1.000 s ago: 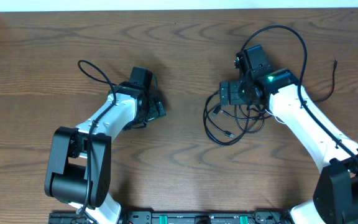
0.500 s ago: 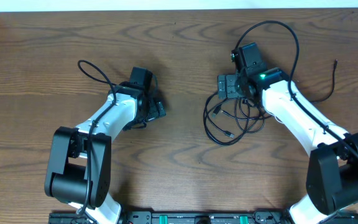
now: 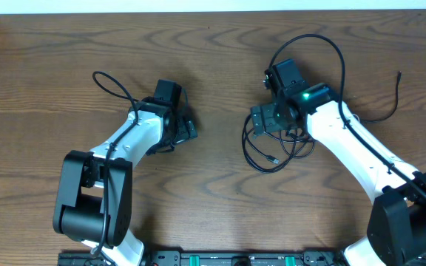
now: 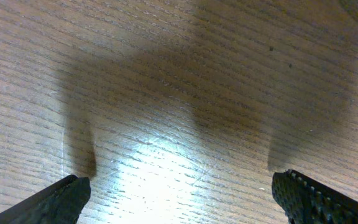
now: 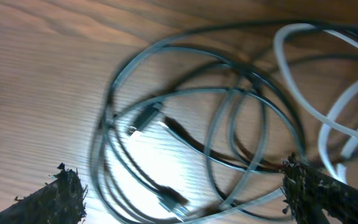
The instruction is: Untangle cables
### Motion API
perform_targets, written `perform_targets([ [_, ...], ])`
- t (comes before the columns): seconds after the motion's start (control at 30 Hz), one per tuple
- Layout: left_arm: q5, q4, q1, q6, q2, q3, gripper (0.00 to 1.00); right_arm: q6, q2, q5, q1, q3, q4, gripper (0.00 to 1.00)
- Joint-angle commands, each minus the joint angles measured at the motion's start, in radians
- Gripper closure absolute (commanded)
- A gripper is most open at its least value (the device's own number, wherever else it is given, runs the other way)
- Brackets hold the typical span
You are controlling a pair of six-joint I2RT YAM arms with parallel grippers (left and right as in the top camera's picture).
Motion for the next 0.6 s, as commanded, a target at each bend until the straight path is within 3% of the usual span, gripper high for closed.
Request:
perform_targets([
  [0.0, -0.006, -0.003, -0.002, -0.002, 0.004, 0.016, 0.0, -0.036, -0.015, 0.092, 0.0, 0.016, -0.041, 0.01],
  [0.23, -0.006, -0.003, -0.002, -0.002, 0.004, 0.016, 0.0, -0.039, -0.014, 0.13, 0.0, 0.007, -0.027, 0.01],
  [0.43, -0.006, -0.003, -0.002, -0.002, 0.004, 0.016, 0.0, -0.122, -0.014, 0.062, 0.006, 0.007, 0.131, 0.01],
  [0.57, -0.006, -0.003, -0.002, -0.002, 0.004, 0.016, 0.0, -0.179, -0.014, 0.129, 0.005, 0.007, 0.217, 0.01],
])
